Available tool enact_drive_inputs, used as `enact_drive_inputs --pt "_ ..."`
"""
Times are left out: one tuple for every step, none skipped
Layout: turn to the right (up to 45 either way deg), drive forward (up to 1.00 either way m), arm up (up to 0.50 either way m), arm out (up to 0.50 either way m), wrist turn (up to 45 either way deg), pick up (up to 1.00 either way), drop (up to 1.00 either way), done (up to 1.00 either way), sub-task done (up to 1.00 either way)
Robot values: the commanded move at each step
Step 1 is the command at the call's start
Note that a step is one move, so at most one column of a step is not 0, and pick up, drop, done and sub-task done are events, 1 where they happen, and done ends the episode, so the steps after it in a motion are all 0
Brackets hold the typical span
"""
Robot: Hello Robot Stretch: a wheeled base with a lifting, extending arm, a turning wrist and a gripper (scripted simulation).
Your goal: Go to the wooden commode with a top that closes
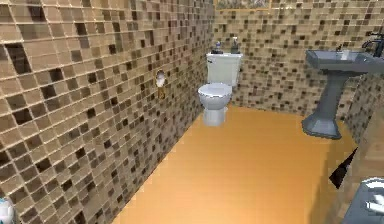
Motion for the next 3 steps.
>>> enact_drive_inputs --pt "15.0 0.00 0.00 0.00 0.0 0.00 0.00 0.00 0.00" --pt "0.0 0.45 0.00 0.00 0.0 0.00 0.00 0.00 0.00" --pt "9.0 0.00 0.00 0.00 0.0 0.00 0.00 0.00 0.00"
